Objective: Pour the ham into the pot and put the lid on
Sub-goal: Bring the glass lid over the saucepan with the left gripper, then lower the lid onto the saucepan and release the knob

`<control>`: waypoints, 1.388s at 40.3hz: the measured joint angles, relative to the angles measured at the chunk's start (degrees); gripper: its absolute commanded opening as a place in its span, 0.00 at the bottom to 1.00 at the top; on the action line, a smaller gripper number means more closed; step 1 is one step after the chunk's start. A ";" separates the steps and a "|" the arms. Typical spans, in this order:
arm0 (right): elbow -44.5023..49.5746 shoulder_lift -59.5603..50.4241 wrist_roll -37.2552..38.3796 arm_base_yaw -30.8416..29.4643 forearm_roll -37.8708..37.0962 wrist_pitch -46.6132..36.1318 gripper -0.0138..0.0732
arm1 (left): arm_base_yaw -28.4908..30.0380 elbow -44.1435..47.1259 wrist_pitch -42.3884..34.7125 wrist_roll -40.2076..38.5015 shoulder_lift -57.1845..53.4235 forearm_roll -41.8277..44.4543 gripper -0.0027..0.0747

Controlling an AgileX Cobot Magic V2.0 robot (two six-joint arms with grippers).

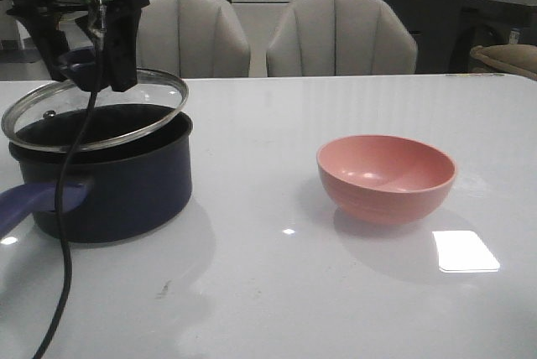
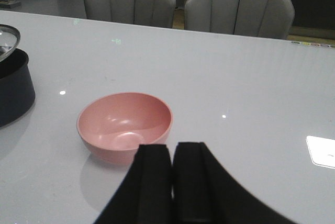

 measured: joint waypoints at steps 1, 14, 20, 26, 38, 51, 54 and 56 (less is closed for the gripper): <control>0.00 0.00 0.00 0.00 0.00 0.00 0.34 | 0.00 0.00 0.00 0.00 0.00 0.00 0.37; 0.00 0.00 0.00 0.00 0.00 0.00 0.34 | 0.00 0.00 0.00 0.11 0.23 0.38 0.37; 0.00 0.00 0.00 0.00 0.00 0.00 0.34 | 0.00 0.00 0.00 0.11 0.83 0.87 0.37; 0.00 0.00 0.00 0.00 0.00 0.00 0.34 | 0.00 0.00 -0.44 0.11 2.21 0.99 0.38; 0.00 0.00 0.00 0.00 0.00 0.00 0.34 | 0.00 0.00 -0.99 0.11 3.03 0.99 0.63; 0.00 0.00 0.00 0.00 0.00 0.00 0.34 | 0.00 0.00 -0.87 0.11 3.16 0.99 0.76; 0.00 0.00 0.00 0.00 0.00 0.00 0.34 | 0.00 -0.11 -0.87 0.11 3.16 0.99 0.76; 0.00 0.00 0.00 0.00 0.00 0.00 0.34 | 0.00 -0.46 -0.64 0.11 3.16 0.99 0.76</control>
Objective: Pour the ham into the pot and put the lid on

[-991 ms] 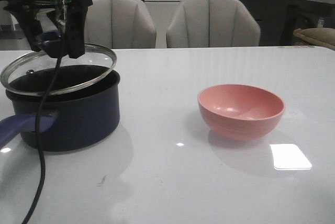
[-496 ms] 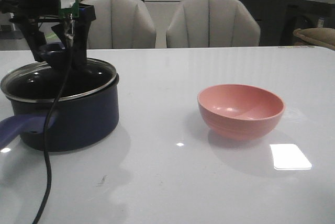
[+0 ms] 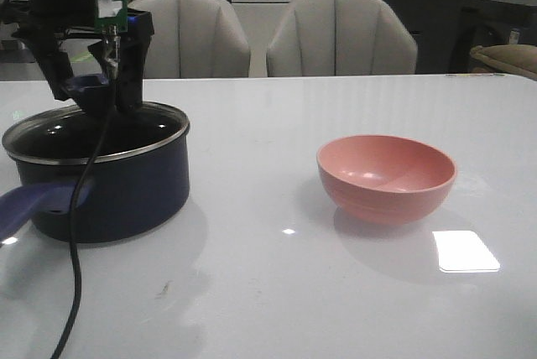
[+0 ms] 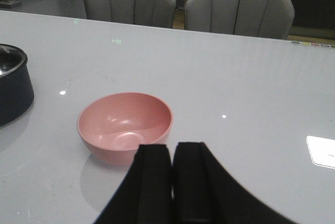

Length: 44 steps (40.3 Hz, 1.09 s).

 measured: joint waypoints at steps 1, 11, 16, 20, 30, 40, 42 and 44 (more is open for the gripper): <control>0.00 0.00 0.00 0.00 0.00 0.00 0.34 | 0.00 -0.33 0.00 0.00 0.00 0.00 0.75; 0.00 0.00 0.00 0.00 0.00 0.00 0.34 | 0.00 -2.97 0.13 0.00 -2.20 -0.33 0.69; 0.00 0.00 0.00 0.00 0.00 0.00 0.34 | 0.00 -3.01 0.35 0.00 -6.85 -0.33 0.65; 0.00 0.00 0.00 0.00 0.00 0.00 0.34 | 0.00 -3.01 0.46 0.00 -11.79 -0.37 0.62; 0.00 0.00 0.00 0.00 0.00 0.00 0.34 | 0.00 5.70 -1.69 0.00 -29.34 -0.47 0.53; 0.00 0.00 0.00 0.00 0.00 0.00 0.34 | 0.00 26.31 -11.25 0.00 -48.23 -1.97 0.45; 0.00 0.00 0.00 0.00 0.00 0.00 0.34 | 0.00 30.87 -13.52 0.00 -51.85 -2.20 0.44; 0.00 0.00 0.00 0.00 0.00 0.00 0.34 | 0.00 36.14 -16.14 0.00 -55.52 -2.20 0.42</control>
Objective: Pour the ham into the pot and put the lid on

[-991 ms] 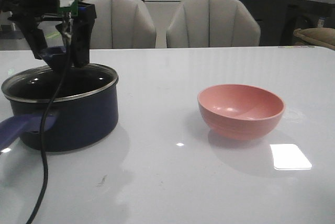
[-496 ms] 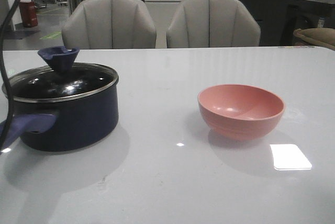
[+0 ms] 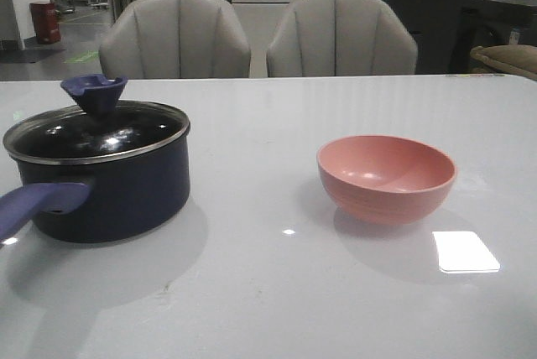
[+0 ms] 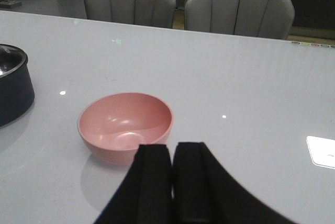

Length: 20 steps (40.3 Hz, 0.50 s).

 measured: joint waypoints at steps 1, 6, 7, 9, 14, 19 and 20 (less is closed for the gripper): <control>0.00 0.00 0.00 0.00 0.00 0.00 0.34 | 0.00 1.98 -1.03 0.00 -2.09 0.00 0.41; 0.00 0.00 0.00 0.00 0.00 0.00 0.34 | 0.00 13.08 -6.85 0.00 -12.15 -0.22 0.36; 0.00 0.00 0.00 0.00 0.00 0.00 0.34 | 0.00 15.30 -8.09 0.00 -14.54 -0.35 0.35; 0.00 0.00 0.00 0.00 0.00 0.00 0.34 | 0.00 18.95 -9.90 0.00 -18.80 -0.51 0.33; 0.00 0.00 0.00 0.00 0.00 0.00 0.34 | 0.00 26.68 -13.08 0.00 -29.18 -1.05 0.25; 0.00 0.00 0.00 0.00 0.00 0.00 0.34 | 0.00 31.94 -14.39 0.00 -39.00 -2.45 0.18; 0.00 0.00 0.00 0.00 0.00 0.00 0.34 | 0.00 32.90 -14.76 0.00 -40.97 -2.76 0.18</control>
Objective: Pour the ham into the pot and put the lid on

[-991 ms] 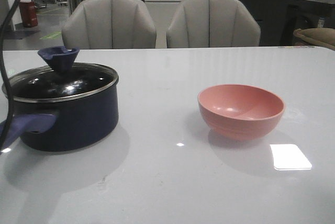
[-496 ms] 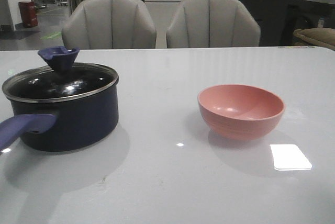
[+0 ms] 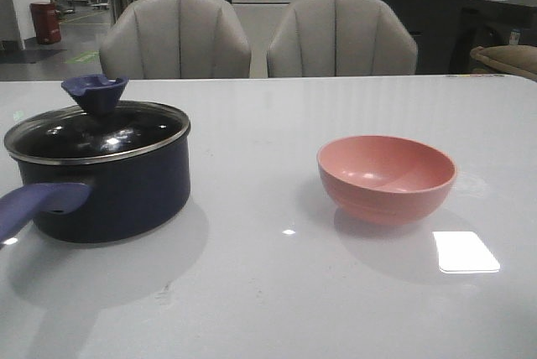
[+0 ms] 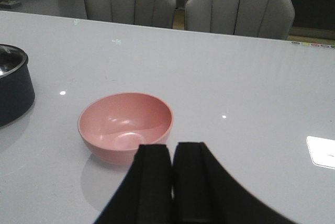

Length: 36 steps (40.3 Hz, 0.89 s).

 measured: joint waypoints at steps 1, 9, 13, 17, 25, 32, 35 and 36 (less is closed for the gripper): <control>0.00 0.00 0.00 0.00 0.00 0.00 0.34 | 0.00 0.64 -0.49 0.00 -1.41 -0.22 0.18; 0.00 0.00 0.00 0.00 0.00 0.00 0.34 | 0.00 4.27 -3.95 0.00 -11.00 -1.16 0.18; 0.00 0.00 0.00 0.00 0.00 0.00 0.34 | 0.00 4.53 -4.21 0.00 -12.20 -1.56 0.18; 0.00 0.00 0.00 0.00 0.00 0.00 0.34 | 0.00 4.53 -4.32 0.00 -12.33 -1.64 0.18; 0.00 0.00 0.00 0.00 0.00 0.00 0.34 | 0.00 4.53 -4.46 0.00 -12.33 -1.64 0.18; 0.00 0.00 0.00 0.00 0.00 0.00 0.34 | 0.00 6.14 -8.07 0.00 -12.33 -0.81 0.18; 0.00 0.00 0.00 0.00 0.00 0.00 0.34 | 1.48 8.40 -11.23 0.00 -12.33 0.32 0.18; 0.00 0.00 0.00 0.00 0.00 0.00 0.34 | 2.53 9.53 -12.39 0.00 -12.45 0.65 0.18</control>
